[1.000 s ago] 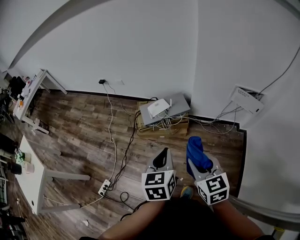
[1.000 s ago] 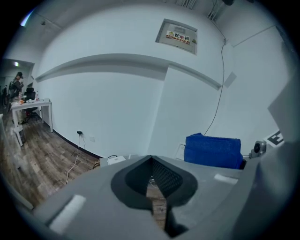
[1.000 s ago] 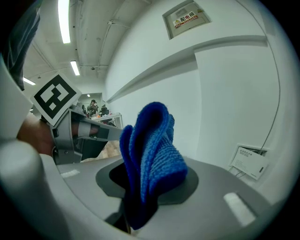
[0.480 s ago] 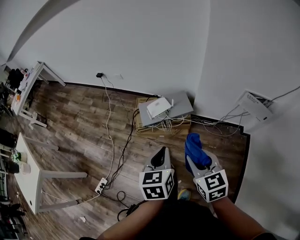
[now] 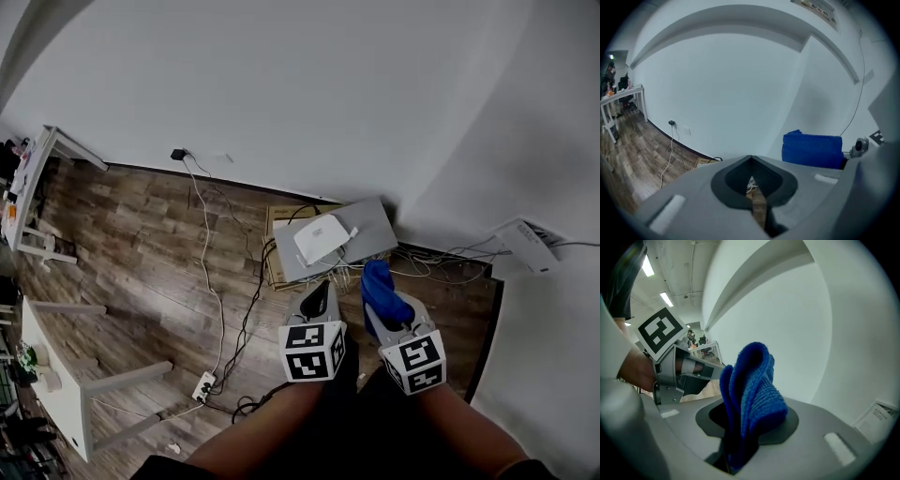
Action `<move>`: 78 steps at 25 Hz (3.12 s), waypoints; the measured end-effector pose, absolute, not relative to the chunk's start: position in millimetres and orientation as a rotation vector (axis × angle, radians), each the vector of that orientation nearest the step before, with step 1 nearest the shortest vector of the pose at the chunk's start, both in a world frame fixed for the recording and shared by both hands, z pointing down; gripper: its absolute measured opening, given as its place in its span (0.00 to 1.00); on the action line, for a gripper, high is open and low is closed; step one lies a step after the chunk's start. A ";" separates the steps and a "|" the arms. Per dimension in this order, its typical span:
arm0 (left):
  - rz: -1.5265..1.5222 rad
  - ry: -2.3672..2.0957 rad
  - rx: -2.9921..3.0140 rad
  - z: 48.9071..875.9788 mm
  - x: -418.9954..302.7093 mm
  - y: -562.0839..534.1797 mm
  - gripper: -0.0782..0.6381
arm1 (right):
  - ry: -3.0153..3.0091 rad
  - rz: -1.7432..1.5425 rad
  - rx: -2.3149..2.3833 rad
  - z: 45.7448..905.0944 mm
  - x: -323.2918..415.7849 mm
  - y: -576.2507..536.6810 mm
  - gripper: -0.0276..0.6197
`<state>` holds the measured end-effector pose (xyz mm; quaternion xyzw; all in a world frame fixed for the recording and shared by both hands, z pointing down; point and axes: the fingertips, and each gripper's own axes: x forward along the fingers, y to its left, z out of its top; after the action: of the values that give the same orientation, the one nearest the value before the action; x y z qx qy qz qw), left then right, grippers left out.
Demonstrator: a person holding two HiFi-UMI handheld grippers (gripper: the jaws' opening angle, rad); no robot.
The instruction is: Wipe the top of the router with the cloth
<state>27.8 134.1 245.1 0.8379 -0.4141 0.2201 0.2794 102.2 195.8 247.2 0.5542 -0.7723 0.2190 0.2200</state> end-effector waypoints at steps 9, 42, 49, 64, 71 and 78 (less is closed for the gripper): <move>0.630 -1.161 2.158 281.3 26.2 50.4 0.11 | -2.104 0.623 1.410 289.3 101.6 109.5 0.27; 0.550 -1.438 1.698 524.9 -51.8 -27.9 0.11 | -2.088 0.660 0.877 631.0 0.7 -15.1 0.26; 0.515 -1.491 1.640 511.9 -86.2 -37.7 0.11 | -2.115 0.604 0.818 629.1 -39.6 -41.5 0.26; 0.554 -1.382 1.740 518.2 -49.7 -61.7 0.11 | -1.976 0.715 1.083 636.2 39.5 -80.0 0.26; 0.602 -1.301 1.796 524.2 -11.3 -61.5 0.11 | -1.931 0.811 1.191 638.4 76.6 -58.9 0.26; 0.628 -1.277 1.833 530.4 2.0 -56.8 0.11 | -1.912 0.881 1.211 640.8 95.4 -24.0 0.26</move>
<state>2.0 -56.8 530.4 0.7241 -0.5048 0.2480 0.3992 95.4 -24.0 640.8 0.4672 -0.7377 0.3400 0.3491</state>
